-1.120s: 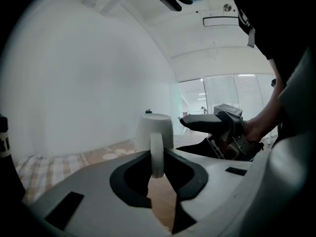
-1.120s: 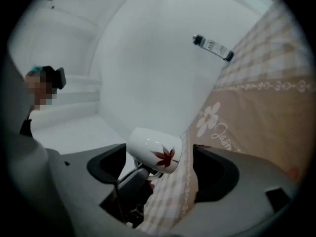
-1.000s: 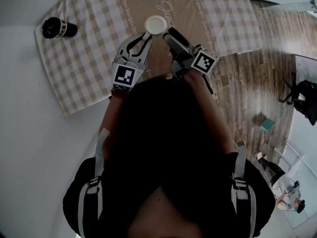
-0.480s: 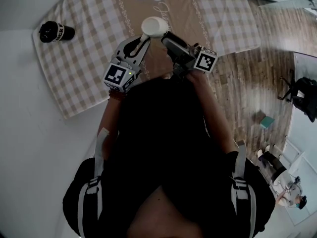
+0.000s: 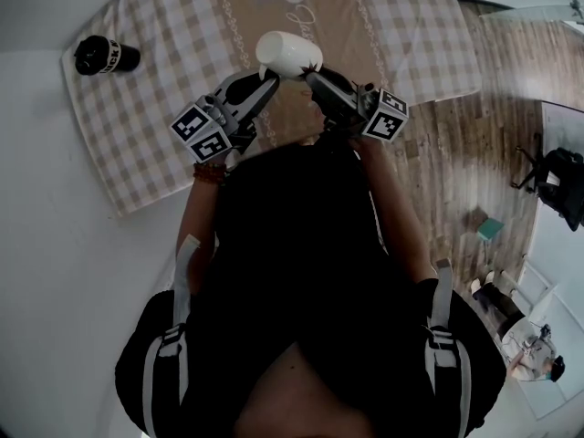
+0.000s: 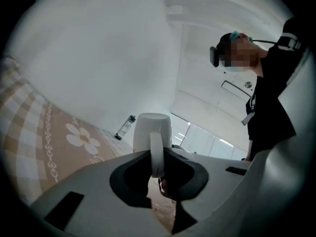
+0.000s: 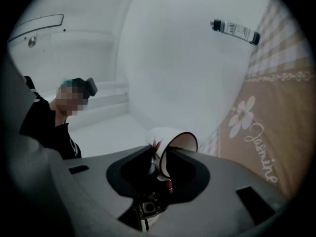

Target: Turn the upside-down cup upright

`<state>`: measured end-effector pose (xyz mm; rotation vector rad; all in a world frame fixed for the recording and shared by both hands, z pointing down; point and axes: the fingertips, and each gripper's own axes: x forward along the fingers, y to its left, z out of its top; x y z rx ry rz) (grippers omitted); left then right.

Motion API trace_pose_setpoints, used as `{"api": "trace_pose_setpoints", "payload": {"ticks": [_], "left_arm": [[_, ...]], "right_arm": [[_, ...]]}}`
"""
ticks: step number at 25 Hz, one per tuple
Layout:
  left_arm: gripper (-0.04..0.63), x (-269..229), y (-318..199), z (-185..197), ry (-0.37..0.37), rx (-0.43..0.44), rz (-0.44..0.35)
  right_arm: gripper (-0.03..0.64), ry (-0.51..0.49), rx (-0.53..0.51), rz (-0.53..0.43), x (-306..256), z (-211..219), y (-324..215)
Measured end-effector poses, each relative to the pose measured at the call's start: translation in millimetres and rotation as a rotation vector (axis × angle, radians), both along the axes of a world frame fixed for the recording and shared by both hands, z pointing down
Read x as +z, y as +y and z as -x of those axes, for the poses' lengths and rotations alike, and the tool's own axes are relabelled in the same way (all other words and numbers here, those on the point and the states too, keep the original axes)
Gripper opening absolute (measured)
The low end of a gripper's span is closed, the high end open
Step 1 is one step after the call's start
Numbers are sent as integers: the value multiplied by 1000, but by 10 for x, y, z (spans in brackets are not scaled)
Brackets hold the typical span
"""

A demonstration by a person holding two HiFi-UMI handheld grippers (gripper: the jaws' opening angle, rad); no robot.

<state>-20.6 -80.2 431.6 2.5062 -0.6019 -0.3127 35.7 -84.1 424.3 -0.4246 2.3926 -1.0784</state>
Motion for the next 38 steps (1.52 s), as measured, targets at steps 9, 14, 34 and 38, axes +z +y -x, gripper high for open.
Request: {"api": "trace_pose_setpoints", "payload": {"ticks": [9, 14, 34, 38], "left_arm": [[72, -106, 65, -14, 144, 115, 50], [78, -120, 118, -14, 188, 162, 41], [360, -71, 388, -7, -85, 307, -121], [370, 31, 479, -84, -137, 353, -118]], "right_arm": [[46, -57, -74, -134, -299, 72, 139], [26, -73, -128, -181, -405, 130, 232], [25, 198, -410, -242, 29, 345, 770], [26, 215, -427, -252, 70, 398, 842]]}}
